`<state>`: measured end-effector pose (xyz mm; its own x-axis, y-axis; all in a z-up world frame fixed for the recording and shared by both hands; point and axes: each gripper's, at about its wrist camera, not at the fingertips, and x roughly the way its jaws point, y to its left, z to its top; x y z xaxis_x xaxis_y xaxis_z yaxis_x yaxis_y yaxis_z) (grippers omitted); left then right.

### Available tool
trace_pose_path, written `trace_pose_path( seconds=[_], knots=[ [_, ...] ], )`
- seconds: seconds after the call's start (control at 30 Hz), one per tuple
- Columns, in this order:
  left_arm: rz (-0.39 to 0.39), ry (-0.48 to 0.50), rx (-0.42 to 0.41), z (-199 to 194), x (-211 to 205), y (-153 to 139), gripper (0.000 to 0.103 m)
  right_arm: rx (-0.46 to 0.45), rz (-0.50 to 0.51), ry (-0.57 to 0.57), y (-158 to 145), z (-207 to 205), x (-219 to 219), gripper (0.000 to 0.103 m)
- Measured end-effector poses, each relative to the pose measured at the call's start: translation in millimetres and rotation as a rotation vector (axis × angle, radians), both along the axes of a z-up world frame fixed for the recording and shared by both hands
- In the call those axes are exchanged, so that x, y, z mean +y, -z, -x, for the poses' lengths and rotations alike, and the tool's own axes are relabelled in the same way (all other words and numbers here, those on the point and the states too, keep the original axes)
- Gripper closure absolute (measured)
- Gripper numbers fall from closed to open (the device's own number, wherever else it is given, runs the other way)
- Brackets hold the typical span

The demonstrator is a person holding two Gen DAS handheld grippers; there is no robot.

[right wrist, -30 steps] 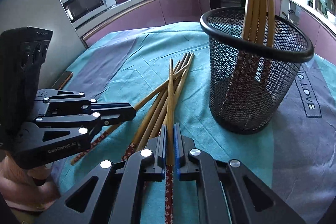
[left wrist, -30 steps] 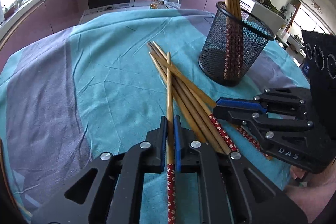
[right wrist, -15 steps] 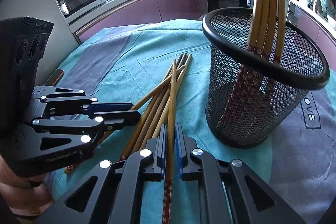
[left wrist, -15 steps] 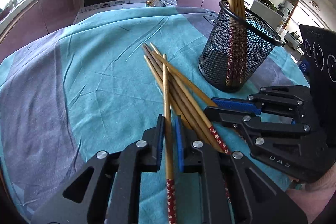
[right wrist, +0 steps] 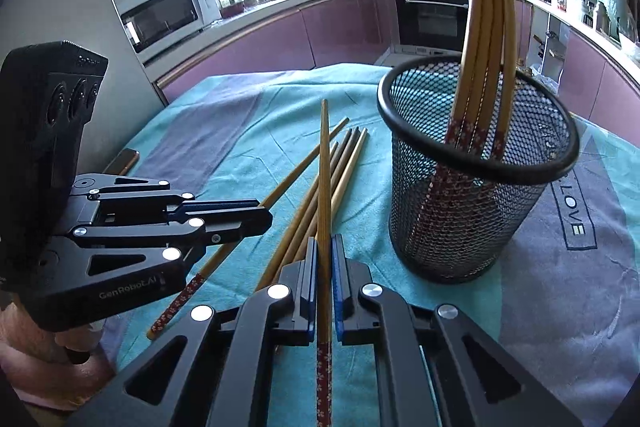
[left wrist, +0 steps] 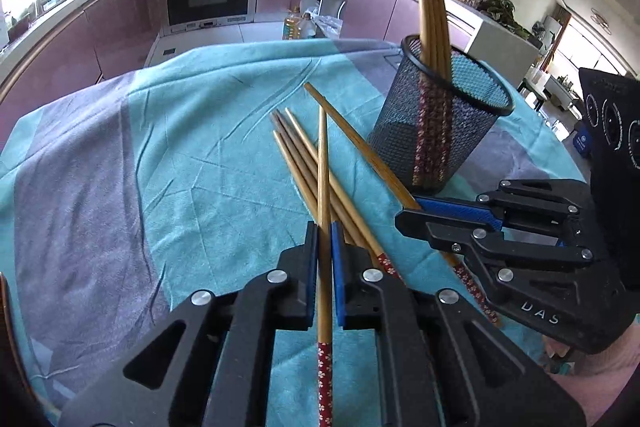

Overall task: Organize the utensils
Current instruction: 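Lift both chopsticks upright and carry them over the black mesh holder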

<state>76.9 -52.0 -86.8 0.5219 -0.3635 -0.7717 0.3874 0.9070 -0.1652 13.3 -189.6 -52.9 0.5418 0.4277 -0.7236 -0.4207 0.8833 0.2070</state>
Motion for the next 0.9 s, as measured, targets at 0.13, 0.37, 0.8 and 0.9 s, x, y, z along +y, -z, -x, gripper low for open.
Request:
trace_pose_path(
  seconds=[0.13,0.37,0.8,0.9],
  knots=[
    [0.024,0.001,-0.018,5,4,-11,0.096,-0.024,-0.018,0.000,-8,4,-1,0.097],
    [0.078,0.011,-0.053,16,14,-34,0.096,-0.081,-0.057,0.015,-27,16,-15,0.097],
    [0.194,0.071,-0.108,38,22,-82,0.096,-0.155,-0.135,0.056,-57,25,-43,0.097],
    [0.207,0.079,-0.124,41,24,-93,0.096,-0.166,-0.150,0.061,-62,25,-49,0.097]
  ],
)
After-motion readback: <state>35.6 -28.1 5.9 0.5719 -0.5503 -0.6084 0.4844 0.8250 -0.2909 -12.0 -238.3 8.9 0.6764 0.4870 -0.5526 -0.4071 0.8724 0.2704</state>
